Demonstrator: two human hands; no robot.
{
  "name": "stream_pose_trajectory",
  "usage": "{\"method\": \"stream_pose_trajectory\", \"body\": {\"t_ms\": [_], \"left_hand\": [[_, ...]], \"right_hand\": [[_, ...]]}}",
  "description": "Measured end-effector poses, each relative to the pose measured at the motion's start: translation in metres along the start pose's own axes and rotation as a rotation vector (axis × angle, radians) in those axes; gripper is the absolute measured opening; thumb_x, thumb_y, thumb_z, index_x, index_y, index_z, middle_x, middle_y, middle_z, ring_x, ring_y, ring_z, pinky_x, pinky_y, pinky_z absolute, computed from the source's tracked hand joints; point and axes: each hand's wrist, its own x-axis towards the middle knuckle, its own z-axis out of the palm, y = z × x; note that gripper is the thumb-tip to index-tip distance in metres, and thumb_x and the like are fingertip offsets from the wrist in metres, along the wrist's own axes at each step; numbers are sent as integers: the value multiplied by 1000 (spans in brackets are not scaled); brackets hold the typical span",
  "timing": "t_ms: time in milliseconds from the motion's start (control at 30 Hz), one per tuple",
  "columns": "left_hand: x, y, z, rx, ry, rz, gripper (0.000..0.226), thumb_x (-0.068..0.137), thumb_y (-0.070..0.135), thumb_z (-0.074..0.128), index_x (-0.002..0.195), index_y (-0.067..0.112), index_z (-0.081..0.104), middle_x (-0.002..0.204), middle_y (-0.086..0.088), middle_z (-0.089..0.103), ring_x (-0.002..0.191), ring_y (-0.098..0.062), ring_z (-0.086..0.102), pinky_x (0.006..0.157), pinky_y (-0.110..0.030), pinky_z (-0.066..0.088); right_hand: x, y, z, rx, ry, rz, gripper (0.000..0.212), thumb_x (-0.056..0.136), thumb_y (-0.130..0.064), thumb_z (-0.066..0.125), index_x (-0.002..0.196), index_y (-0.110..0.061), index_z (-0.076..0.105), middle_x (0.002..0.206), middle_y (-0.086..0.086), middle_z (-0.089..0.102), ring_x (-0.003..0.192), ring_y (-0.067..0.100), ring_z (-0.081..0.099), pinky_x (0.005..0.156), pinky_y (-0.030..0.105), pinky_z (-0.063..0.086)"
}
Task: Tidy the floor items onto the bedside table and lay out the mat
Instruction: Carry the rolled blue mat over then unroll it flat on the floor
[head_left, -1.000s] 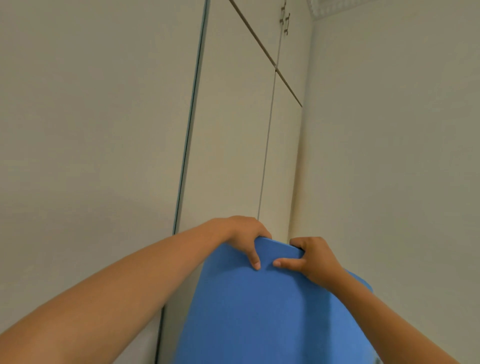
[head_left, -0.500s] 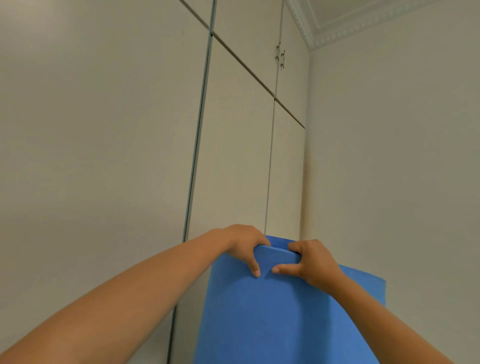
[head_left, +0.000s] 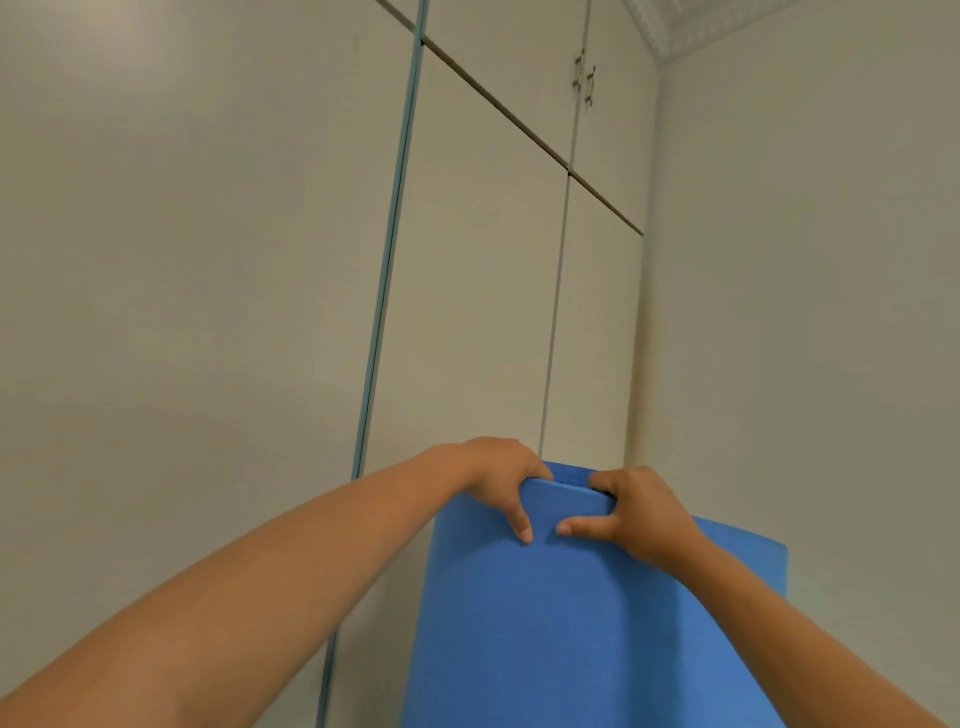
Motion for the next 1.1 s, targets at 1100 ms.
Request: {"method": "stream_pose_trajectory", "body": {"t_ms": [1100], "left_hand": [[-503, -81, -37, -13, -21, -199, 28, 72, 27, 78, 87, 26, 55, 81, 9, 54, 79, -14, 52, 57, -20, 36]], "right_hand": [[-134, -456, 74, 350, -65, -82, 46, 65, -42, 81, 55, -12, 48, 47, -7, 42, 43, 6, 38, 46, 17, 28]]}}
